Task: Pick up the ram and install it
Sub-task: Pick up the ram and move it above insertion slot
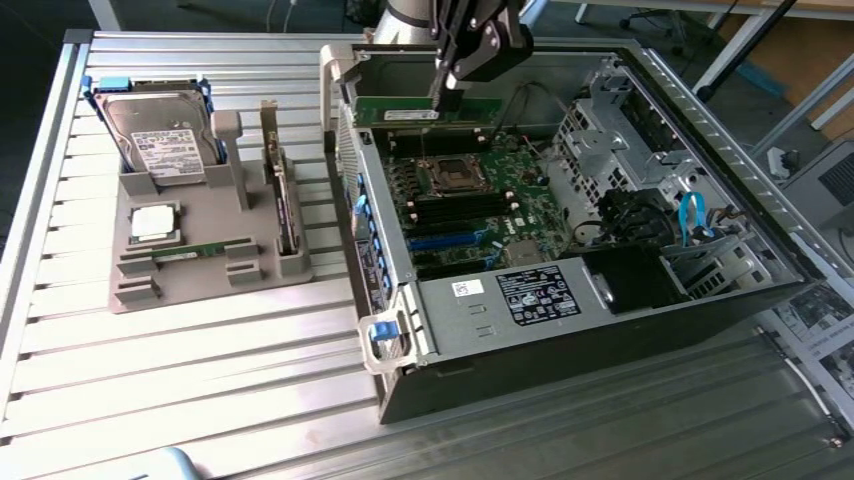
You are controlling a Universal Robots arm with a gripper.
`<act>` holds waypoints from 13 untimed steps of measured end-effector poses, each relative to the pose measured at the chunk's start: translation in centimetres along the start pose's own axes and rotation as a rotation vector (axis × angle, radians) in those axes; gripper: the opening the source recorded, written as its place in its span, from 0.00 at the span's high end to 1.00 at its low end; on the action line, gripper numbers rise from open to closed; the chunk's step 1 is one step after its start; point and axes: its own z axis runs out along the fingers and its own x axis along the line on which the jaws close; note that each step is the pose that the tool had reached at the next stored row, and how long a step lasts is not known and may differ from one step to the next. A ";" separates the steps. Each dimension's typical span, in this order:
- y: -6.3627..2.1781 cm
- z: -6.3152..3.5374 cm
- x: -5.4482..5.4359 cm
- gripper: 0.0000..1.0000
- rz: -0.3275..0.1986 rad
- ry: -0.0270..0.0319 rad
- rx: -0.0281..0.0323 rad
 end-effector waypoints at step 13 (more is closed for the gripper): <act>-2.15 -0.19 0.1 0.87 0.000 -0.0003 -0.0048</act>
